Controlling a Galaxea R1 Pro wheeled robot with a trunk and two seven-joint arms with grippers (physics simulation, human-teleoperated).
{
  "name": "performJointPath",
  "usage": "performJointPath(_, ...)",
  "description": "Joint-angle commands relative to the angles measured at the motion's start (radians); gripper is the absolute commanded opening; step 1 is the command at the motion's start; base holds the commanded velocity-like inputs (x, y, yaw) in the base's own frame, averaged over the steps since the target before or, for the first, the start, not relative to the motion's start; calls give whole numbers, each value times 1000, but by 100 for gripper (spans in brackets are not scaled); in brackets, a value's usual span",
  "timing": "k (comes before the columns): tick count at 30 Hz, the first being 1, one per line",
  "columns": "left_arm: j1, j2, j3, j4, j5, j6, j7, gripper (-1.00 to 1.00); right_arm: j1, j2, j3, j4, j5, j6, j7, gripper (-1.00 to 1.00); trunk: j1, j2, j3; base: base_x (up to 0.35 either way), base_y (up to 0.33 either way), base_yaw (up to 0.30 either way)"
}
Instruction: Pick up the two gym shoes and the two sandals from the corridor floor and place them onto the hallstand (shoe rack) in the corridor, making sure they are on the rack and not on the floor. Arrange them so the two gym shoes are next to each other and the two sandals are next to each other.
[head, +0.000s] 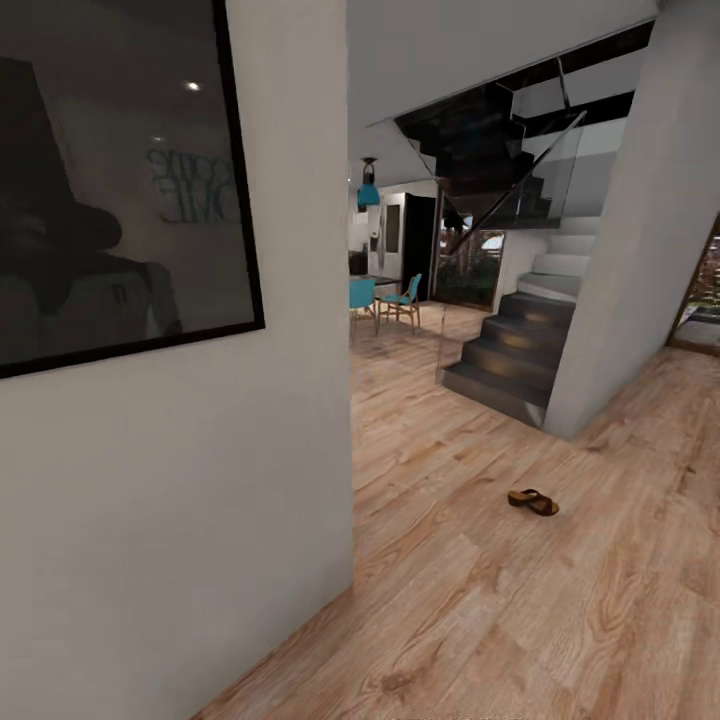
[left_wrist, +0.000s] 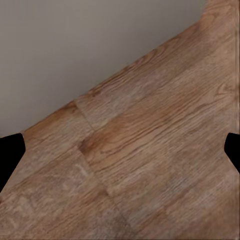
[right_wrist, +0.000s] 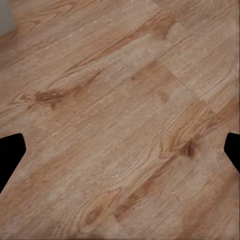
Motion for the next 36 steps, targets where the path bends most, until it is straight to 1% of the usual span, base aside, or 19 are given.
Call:
performJointPath(1, 0, 0, 0, 0, 5, -3, 0, 100, -1, 0, -14, 1, 0, -3, -1, 100, 0, -1, -1, 28, -267, -279)
performJointPath(9, -1, 0, 1, 1, 5, -3, 1, 100, -1, 0, -34, 1, 0, -3, 0, 100, 0, -1, -5, 67, -268, -279)
performJointPath(16, -1, 2, 1, 0, 5, -4, 2, 100, -1, 0, -37, 2, 0, -3, 1, 100, 0, -1, -8, 117, -265, -279)
performJointPath(23, 0, 3, 1, 1, 5, -5, 1, 100, -1, 0, -37, 3, 0, -3, 1, 100, 0, -1, -11, 200, -217, -279)
performJointPath(28, -1, 3, 1, 2, 5, -6, 2, 100, -1, 0, -37, 3, 0, -3, 1, 100, 0, -1, -14, 275, -121, -279)
performJointPath(36, -1, 3, 1, 3, 5, -6, 1, 100, -1, 1, -37, 4, 1, -3, 1, 100, 0, -1, -17, 313, -29, -279)
